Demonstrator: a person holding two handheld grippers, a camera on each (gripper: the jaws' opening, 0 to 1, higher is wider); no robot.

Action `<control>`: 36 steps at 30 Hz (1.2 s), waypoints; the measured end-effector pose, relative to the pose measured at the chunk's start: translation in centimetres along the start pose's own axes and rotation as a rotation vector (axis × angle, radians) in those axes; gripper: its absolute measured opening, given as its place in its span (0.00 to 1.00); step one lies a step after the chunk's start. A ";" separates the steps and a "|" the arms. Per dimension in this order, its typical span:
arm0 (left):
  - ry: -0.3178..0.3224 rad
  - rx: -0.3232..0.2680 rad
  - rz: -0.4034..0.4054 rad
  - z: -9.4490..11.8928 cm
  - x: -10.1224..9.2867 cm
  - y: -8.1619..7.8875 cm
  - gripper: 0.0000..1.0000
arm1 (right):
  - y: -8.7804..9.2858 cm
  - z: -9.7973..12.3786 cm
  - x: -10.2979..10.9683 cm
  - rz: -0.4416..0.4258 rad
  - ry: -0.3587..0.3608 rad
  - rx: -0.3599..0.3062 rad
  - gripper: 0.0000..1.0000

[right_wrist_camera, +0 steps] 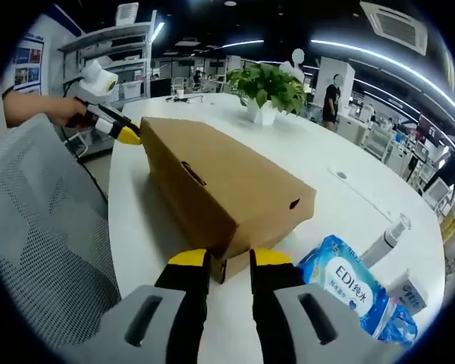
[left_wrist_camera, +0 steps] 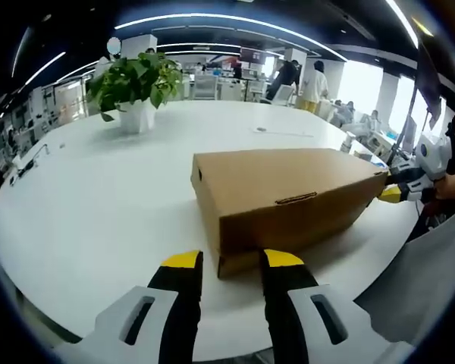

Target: Operate the shoe box by opening the lid, removing the specified soft item, and placing it in the target area until the item is outside and the box remains undamaged.

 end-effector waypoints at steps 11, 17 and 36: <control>0.008 -0.013 -0.008 0.1 0.1 0.0 0.29 | 0.1 0.1 0.1 -0.007 -0.021 -0.001 0.21; 0.027 -0.012 -0.054 -0.2 -0.3 -0.1 0.29 | -0.3 -0.3 -0.1 -0.009 -0.020 -0.007 0.21; 0.057 0.040 -0.162 -3.4 -0.8 -1.1 0.26 | 0.6 -1.4 -1.5 -0.082 0.024 0.000 0.20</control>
Point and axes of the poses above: the point that each gripper's makers call its tool centre point, and the gripper's own axes: z roughly backward along the fingers, x roughly to its left, y roughly out of its underside, the point moved 6 cm from there along z, roughly backward along the fingers, and after that the axes turned 15 degrees about -y, right-handed, at the moved point
